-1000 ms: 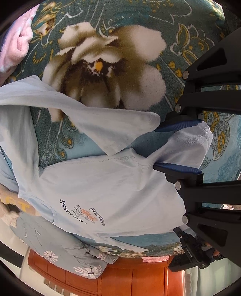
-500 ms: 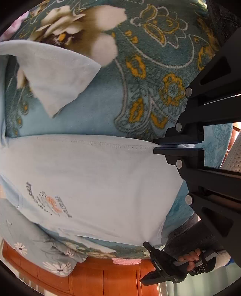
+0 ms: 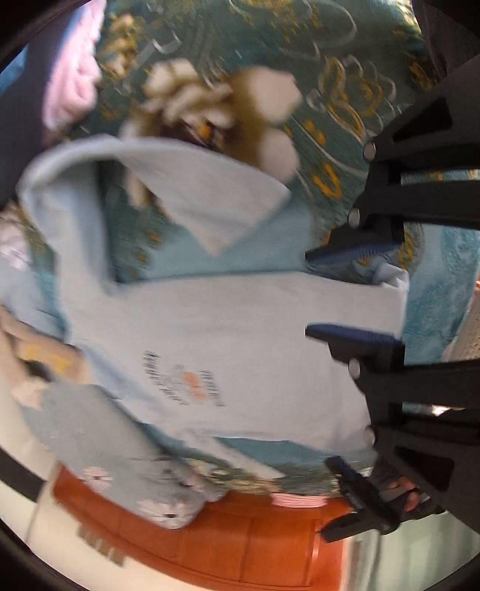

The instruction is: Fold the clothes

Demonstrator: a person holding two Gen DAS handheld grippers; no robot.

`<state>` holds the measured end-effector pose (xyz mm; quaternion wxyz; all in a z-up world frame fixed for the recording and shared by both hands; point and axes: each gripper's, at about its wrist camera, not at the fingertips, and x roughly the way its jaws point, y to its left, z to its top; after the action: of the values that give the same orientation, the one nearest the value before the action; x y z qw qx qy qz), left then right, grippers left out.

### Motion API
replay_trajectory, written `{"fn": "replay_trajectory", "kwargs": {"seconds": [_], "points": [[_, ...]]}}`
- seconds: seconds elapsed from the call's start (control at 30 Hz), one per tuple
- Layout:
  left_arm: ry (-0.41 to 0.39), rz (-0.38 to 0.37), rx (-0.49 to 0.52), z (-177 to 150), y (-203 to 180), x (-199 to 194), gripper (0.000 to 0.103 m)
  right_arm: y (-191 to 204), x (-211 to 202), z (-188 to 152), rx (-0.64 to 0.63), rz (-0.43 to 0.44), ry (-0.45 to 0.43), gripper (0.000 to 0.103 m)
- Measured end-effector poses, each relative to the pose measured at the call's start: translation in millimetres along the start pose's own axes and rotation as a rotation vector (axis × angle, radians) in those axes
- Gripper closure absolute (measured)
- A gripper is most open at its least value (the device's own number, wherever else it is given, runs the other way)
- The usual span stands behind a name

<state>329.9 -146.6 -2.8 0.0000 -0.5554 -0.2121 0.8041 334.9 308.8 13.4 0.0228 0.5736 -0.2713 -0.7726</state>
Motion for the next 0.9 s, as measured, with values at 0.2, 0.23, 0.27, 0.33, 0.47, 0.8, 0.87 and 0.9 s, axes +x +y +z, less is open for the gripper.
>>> {"fn": "replay_trajectory", "kwargs": {"seconds": [0.2,0.23,0.27,0.33,0.47,0.8,0.87,0.9], "points": [[-0.046,-0.05,-0.026,15,-3,6,0.042,-51,7,15,0.239,-0.057,-0.04,0.066],[-0.041,-0.052,-0.015,13,-3,6,0.042,-53,17,16,0.264,-0.032,-0.019,0.066],[-0.035,-0.05,0.001,10,-3,5,0.042,-54,25,15,0.277,-0.019,-0.005,0.066],[-0.029,-0.053,0.0,9,0,5,0.042,-50,35,14,0.273,-0.05,0.002,0.066],[-0.022,-0.061,-0.02,8,5,6,0.042,-52,43,15,0.306,-0.077,0.001,0.084],[-0.003,-0.079,-0.062,10,16,11,0.042,-45,-76,77,0.118,-0.162,-0.278,0.1],[0.0,-0.081,-0.066,12,16,13,0.042,-43,-108,95,0.071,-0.218,-0.329,0.1],[0.002,-0.08,-0.064,13,15,14,0.042,-43,-118,103,0.06,-0.238,-0.342,0.1]]}}
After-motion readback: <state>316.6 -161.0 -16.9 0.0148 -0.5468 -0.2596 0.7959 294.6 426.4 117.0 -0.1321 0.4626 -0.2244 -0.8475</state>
